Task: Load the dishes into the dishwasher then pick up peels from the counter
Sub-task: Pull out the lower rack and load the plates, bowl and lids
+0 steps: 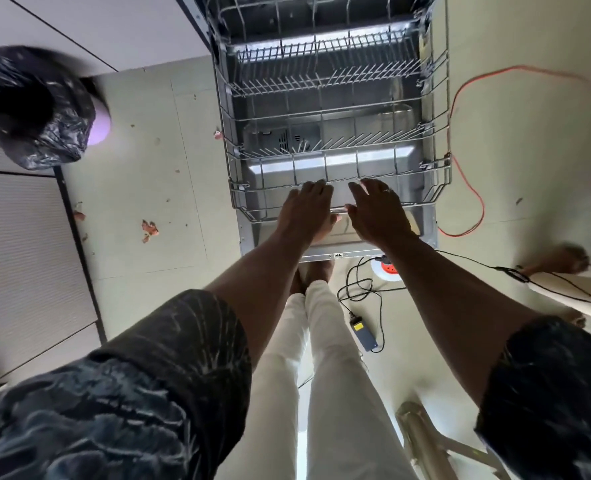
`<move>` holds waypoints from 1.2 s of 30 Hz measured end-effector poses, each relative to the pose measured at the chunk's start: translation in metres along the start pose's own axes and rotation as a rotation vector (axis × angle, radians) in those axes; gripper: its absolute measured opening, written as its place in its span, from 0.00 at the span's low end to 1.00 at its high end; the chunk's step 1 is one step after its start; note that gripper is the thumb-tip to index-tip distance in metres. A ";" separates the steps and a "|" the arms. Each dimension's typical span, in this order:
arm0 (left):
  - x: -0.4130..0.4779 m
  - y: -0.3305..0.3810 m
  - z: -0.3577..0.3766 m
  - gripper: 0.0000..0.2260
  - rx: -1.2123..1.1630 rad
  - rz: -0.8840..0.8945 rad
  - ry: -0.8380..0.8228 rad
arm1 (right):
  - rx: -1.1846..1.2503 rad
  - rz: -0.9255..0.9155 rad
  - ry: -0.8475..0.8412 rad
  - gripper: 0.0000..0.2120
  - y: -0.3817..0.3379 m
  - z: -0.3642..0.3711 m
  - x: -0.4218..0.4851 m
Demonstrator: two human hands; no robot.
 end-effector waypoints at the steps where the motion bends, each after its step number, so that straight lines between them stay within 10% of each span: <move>1: -0.002 0.003 -0.013 0.29 -0.002 0.004 0.026 | -0.011 -0.006 0.025 0.23 -0.002 -0.014 -0.001; 20: -0.205 -0.028 -0.362 0.30 -0.142 -0.360 0.625 | 0.154 -0.198 0.537 0.30 -0.193 -0.374 -0.105; 36: -0.389 -0.176 -0.402 0.33 -0.256 -0.669 1.018 | 0.178 -0.588 0.559 0.32 -0.428 -0.403 -0.126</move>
Point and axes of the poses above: each hand's wrist, its own x-axis towards the middle knuckle, its own z-axis out of the palm, y = z × x, the point moved 5 cm from there along x, towards the middle knuckle
